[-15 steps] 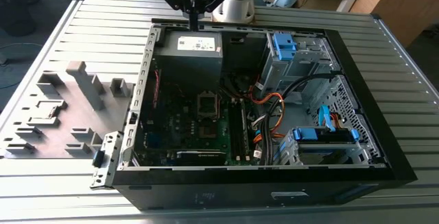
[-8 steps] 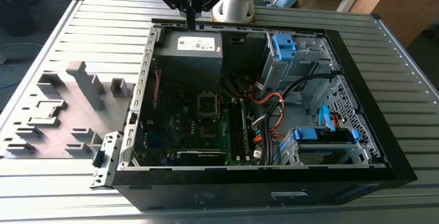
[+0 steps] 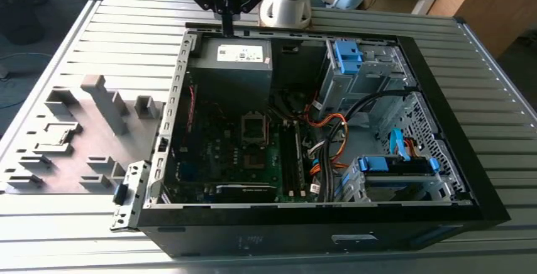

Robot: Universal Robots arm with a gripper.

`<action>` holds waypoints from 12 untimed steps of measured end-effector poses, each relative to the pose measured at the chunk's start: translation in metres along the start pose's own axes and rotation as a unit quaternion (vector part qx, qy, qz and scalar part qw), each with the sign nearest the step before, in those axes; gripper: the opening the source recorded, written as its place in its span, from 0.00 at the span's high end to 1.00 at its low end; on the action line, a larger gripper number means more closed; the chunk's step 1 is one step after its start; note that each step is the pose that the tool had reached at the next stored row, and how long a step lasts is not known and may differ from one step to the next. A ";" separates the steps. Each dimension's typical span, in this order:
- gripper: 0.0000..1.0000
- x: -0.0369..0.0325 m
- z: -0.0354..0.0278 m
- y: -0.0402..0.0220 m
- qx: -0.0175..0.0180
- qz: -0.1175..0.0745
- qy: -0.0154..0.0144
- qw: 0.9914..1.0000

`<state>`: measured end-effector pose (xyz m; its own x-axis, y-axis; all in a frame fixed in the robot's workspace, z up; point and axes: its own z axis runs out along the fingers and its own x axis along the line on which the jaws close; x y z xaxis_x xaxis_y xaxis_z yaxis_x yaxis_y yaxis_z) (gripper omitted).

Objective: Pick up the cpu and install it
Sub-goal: 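Reach for the cpu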

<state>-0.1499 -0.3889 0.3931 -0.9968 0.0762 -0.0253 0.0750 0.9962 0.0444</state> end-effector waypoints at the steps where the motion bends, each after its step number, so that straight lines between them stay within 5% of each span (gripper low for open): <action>1: 0.89 0.0011 0.0000 0.0002 0.000 0.000 0.000 1.000; 12: 0.89 0.0160 0.0001 0.0007 0.000 0.000 0.000 1.000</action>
<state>-0.1658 -0.3870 0.3927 -0.9968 0.0763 -0.0258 0.0751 0.9962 0.0445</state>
